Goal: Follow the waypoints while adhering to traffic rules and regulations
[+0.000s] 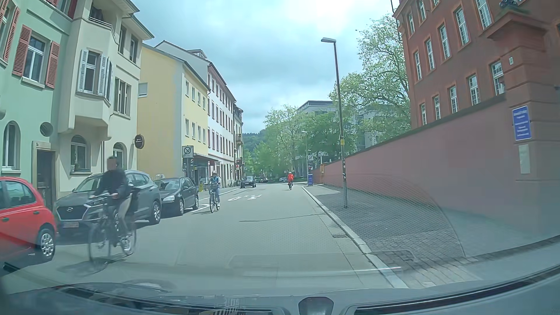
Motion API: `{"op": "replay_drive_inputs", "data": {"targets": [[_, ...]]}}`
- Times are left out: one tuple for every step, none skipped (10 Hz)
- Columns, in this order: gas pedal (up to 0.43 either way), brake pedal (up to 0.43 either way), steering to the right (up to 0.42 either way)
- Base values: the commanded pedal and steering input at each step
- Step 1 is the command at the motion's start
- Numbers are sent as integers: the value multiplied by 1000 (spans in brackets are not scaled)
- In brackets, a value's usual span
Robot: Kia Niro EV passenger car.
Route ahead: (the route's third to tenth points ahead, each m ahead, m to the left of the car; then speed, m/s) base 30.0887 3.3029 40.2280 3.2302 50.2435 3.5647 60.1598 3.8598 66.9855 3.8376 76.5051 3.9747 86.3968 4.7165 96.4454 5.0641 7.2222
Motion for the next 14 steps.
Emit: {"op": "replay_drive_inputs", "data": {"targets": [[79,0,-2],[79,0,-1],[79,0,-1],[79,0,-1],[67,0,-2],[67,0,1],[67,0,2],[67,0,0],[67,0,-1],[59,0,-1],[39,0,0],[39,0,-1],[20,0,-1],[8,0,-1]]}}
